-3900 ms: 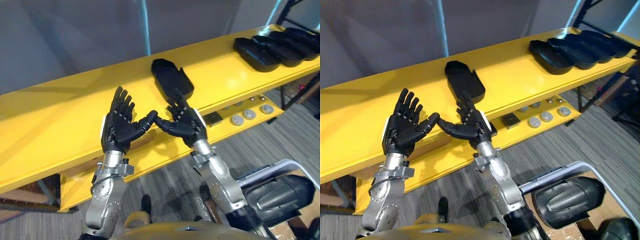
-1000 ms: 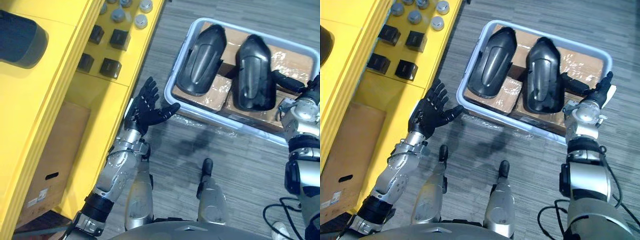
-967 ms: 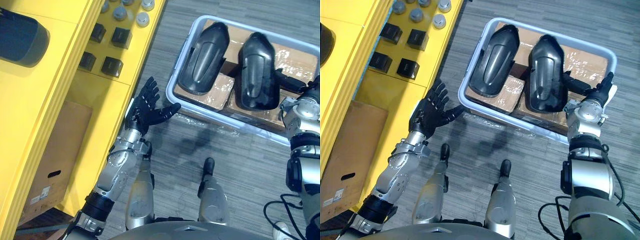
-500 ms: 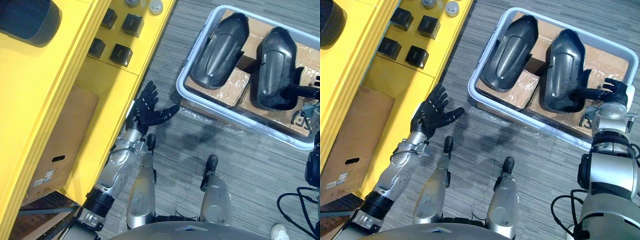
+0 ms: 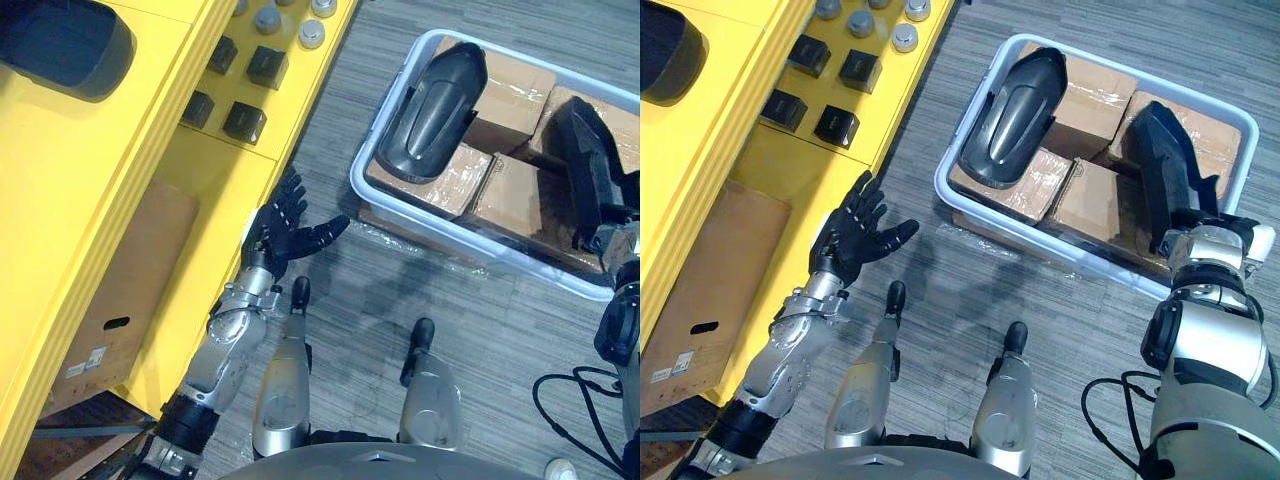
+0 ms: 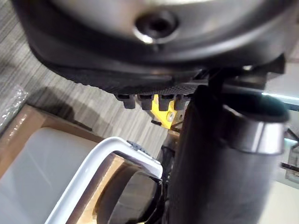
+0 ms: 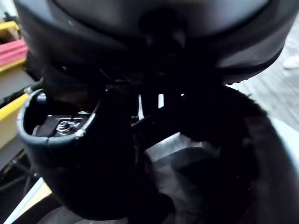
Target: Walk over and take three plastic housings, then place them on the shelf
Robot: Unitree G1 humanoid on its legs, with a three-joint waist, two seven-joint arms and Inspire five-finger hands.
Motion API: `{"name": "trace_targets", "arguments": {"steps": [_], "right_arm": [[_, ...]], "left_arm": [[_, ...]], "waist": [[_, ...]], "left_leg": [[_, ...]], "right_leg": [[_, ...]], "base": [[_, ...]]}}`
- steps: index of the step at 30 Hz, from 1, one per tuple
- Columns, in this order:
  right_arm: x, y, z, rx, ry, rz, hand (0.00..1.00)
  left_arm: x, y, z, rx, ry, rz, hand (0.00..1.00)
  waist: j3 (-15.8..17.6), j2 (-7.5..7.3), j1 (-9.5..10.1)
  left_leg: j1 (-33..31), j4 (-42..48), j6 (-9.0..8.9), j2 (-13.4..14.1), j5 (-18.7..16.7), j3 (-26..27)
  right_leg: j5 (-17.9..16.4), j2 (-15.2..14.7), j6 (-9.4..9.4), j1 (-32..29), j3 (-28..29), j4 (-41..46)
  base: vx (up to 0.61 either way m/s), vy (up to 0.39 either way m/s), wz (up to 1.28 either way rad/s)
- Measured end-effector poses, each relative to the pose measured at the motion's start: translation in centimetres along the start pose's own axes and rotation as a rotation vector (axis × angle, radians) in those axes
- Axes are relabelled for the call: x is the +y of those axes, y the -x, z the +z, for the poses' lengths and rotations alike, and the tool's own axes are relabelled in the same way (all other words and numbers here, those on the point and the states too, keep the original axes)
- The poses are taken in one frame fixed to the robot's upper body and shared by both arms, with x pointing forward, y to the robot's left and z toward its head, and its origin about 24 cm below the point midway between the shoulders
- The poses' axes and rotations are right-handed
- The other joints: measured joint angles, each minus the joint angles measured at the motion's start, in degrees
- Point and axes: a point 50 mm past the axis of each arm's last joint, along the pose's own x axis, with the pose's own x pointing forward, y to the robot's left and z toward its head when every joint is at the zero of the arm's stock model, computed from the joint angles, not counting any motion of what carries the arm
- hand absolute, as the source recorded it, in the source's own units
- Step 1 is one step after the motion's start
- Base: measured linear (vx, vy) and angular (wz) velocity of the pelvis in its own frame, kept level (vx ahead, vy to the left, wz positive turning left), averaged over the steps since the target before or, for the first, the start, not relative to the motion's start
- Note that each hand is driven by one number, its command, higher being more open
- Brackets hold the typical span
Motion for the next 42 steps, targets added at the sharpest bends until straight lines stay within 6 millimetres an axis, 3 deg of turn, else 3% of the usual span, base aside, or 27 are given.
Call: {"name": "trace_targets", "arguments": {"steps": [7, 12, 14, 18, 20, 23, 26, 30, 33, 38, 42], "right_arm": [[-1.7, -0.8, -1.3, -0.093, 0.021, -0.127, 0.0], [-2.4, 0.9, 1.8, -0.441, 0.022, -0.169, 0.0], [-1.3, 2.5, 2.3, -0.593, 0.047, -0.156, 0.0], [2.2, 6.0, 0.4, -0.825, 0.159, -0.057, 0.0], [3.5, 7.6, -0.4, -0.927, 0.2, -0.009, 0.0], [4.5, 9.7, -0.4, -1.049, 0.211, 0.025, 0.0], [5.9, 12.1, -0.9, -1.144, 0.202, 0.089, 0.0], [7.2, 14.8, -2.3, -1.251, 0.203, 0.182, 0.0], [8.6, 16.3, -3.6, -1.26, 0.181, 0.269, 0.0], [10.7, 19.1, -5.5, -1.29, 0.161, 0.403, 0.0], [11.7, 21.0, -7.1, -1.306, 0.147, 0.504, 0.0]], "left_arm": [[1.7, 1.2, 1.4, -0.044, 0.024, 0.055, 1.0], [0.9, 1.9, 1.0, 0.015, 0.034, -0.039, 1.0], [0.3, 1.9, 0.4, 0.058, 0.058, -0.096, 1.0], [-2.0, 2.1, -1.4, 0.197, 0.173, -0.219, 1.0], [-3.4, 2.2, -2.3, 0.263, 0.278, -0.265, 1.0], [-5.2, 1.3, -3.4, 0.333, 0.375, -0.308, 1.0], [-5.7, 0.4, -4.3, 0.388, 0.508, -0.249, 1.0], [-6.1, -1.1, -5.3, 0.459, 0.677, -0.158, 1.0], [-6.5, -1.7, -5.4, 0.447, 0.785, -0.13, 1.0], [-7.2, -2.2, -5.1, 0.403, 0.885, -0.129, 1.0], [-7.9, -2.7, -5.5, 0.407, 0.873, -0.145, 1.0]], "waist": [[0.1, -0.47, -0.38], [-0.3, -0.88, -1.66], [-2.3, -1.92, -2.33], [-8.5, -4.4, -3.13], [-11.4, -4.89, -3.09], [-12.7, -4.78, -3.45], [-15.1, -5.42, -4.71], [-17.8, -6.99, -4.93], [-18.7, -7.89, -4.88], [-19.2, -8.02, -4.73], [-19.4, -8.11, -4.61]], "left_leg": [[2.4, -0.1, 0.23, -0.5, -0.3, 0.7], [4.3, -0.1, 0.53, -0.6, -1.0, 1.8], [5.2, -0.1, 0.38, -0.3, -1.4, 2.5], [7.1, -0.3, -0.38, 0.8, -2.8, 3.8], [7.5, -0.4, -0.66, 1.5, -3.2, 4.6], [8.8, -0.4, -1.01, 2.1, -3.6, 5.2], [9.2, -0.4, -1.2, 2.6, -3.8, 5.9], [10.2, -0.4, -1.21, 2.9, -3.9, 6.8], [10.8, -0.3, -1.2, 2.9, -3.9, 6.9], [11.4, -0.4, -0.96, 2.9, -4.2, 7.1], [11.6, -0.4, -0.92, 2.8, -4.2, 7.2]], "right_leg": [[0.9, -0.2, 1.03, 3.8, 0.1, -3.1], [2.9, 0.0, 1.38, 7.2, -0.1, -7.5], [3.4, 0.5, 1.33, 8.9, -0.2, -9.6], [3.7, 1.7, 1.04, 11.7, -0.4, -12.3], [4.0, 2.3, 0.67, 11.9, 0.0, -13.2], [4.2, 2.9, 0.38, 13.1, 0.2, -13.9], [4.5, 3.4, 0.03, 13.3, 0.6, -14.8], [4.6, 3.5, -0.03, 13.7, 1.5, -14.8], [4.8, 3.5, -0.03, 14.1, 1.7, -14.8], [5.0, 3.5, -0.02, 14.8, 1.8, -15.1], [5.4, 3.5, 0.04, 15.2, 1.8, -15.6]], "base": [[0.02, -0.014, -0.01], [0.05, -0.023, -0.04], [0.07, -0.039, -0.06], [0.08, -0.055, -0.09], [0.05, -0.062, -0.18], [-0.01, -0.054, -0.14], [-0.02, -0.032, -0.13], [0.0, -0.029, -0.12], [0.0, -0.006, -0.01], [-0.04, -0.013, -0.01], [-0.02, -0.004, 0.0]]}}
